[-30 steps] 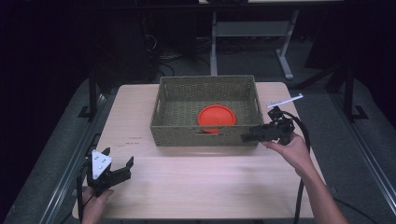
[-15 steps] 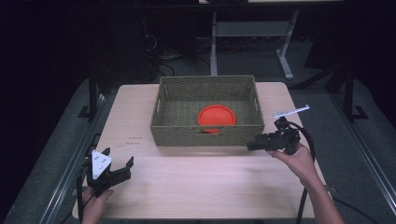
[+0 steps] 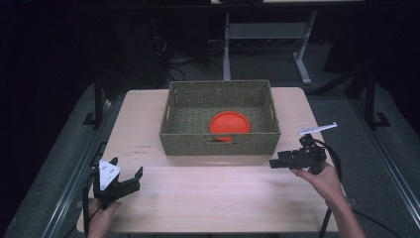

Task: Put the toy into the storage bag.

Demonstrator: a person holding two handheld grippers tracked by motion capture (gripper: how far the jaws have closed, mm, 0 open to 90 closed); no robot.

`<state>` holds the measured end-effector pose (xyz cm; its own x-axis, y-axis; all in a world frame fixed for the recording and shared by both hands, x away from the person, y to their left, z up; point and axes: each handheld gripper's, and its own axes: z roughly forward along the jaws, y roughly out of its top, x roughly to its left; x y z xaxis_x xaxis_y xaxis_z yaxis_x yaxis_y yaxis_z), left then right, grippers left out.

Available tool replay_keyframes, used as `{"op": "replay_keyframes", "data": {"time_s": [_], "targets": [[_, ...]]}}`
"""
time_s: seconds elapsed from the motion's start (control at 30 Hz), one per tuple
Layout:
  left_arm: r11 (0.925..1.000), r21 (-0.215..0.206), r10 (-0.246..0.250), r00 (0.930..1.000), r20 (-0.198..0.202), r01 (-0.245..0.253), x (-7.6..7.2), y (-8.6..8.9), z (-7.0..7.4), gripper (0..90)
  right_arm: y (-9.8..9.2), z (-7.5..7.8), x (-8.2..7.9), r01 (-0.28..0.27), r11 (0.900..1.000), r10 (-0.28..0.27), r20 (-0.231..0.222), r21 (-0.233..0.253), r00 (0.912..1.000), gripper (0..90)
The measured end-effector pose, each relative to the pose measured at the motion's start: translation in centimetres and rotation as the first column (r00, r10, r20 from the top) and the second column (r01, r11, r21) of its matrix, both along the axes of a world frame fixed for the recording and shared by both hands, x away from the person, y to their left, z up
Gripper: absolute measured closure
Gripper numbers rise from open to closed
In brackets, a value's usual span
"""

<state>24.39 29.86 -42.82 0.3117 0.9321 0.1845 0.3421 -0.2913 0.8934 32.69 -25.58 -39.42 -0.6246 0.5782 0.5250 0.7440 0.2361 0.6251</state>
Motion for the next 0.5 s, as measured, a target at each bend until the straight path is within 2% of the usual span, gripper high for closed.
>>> {"op": "replay_keyframes", "data": {"time_s": [0.33,0.4,0.5], "targets": [[1.0,0.007,0.001,1.0,-0.001,-0.001,-0.1,0.0,0.1,12.7,-1.2,-1.2,-1.5,0.031,1.0,-0.03,-0.012,0.006,0.9995,21.6],[1.0,-0.003,0.005,1.0,-0.004,-0.005,-0.2,-0.1,0.0,12.7,-1.2,-1.3,-1.8,0.031,1.0,-0.031,-0.004,0.0,0.9995,21.2],[1.0,0.003,0.008,1.0,0.001,-0.008,-0.2,0.0,0.1,12.7,-0.9,-1.2,-2.6,0.018,1.0,-0.018,0.038,0.001,0.9991,20.9]]}}
